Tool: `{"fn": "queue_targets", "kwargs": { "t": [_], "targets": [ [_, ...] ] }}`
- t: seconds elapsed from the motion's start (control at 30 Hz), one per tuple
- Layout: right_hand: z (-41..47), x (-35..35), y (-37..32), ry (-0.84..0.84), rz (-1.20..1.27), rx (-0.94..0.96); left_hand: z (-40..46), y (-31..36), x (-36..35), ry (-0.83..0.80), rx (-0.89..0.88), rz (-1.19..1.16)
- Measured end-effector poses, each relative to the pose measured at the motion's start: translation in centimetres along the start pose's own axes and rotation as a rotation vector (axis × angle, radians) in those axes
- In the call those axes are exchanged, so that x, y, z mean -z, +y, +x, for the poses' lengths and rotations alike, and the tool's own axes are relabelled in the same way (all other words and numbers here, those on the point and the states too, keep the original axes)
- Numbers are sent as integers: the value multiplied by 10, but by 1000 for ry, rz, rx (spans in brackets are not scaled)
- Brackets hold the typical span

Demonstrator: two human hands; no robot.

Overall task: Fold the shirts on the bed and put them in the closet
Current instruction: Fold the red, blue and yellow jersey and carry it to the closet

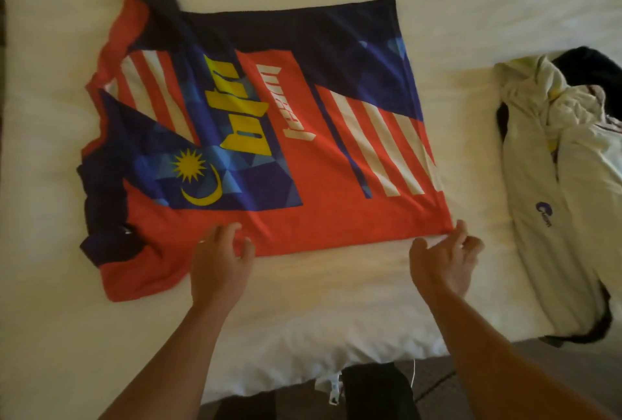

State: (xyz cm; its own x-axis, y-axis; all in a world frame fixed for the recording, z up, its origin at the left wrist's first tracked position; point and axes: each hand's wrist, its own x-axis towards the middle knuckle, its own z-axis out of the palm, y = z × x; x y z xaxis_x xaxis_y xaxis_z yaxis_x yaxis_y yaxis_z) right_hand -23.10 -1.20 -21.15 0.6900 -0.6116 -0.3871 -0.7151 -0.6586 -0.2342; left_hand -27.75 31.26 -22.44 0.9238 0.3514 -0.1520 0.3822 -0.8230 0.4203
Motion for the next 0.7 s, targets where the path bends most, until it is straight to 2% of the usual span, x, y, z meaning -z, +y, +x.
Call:
{"fn": "queue_targets", "kwargs": {
  "t": [0.07, 0.17, 0.23, 0.33, 0.4, 0.53, 0.63, 0.7],
  "targets": [
    [-31, -19, -15, -14, 113, -106, 7, -30, 20, 108, 73, -19],
    [-98, -63, -52, -148, 103, 55, 18, -86, 55, 190, 217, 67],
    [-145, -92, -83, -279, 78, 163, 23, -122, 72, 159, 368, 104],
    [-207, -135, -132, -408, 152, 199, 30, -171, 83, 13, 603, -18],
    [-237, -154, -158, -456, 241, 138, 30, -185, 84, -18, 659, -139],
    [-264, -180, -194, -471, 398, -57, 24, -194, 80, 52, 776, -350],
    [-263, -190, -201, -510, 413, -155, 11, -205, 73, 26, 811, -534],
    [-261, -190, -197, -585, 513, -265, -4, -212, 73, 21, 864, -638]
  ]
}}
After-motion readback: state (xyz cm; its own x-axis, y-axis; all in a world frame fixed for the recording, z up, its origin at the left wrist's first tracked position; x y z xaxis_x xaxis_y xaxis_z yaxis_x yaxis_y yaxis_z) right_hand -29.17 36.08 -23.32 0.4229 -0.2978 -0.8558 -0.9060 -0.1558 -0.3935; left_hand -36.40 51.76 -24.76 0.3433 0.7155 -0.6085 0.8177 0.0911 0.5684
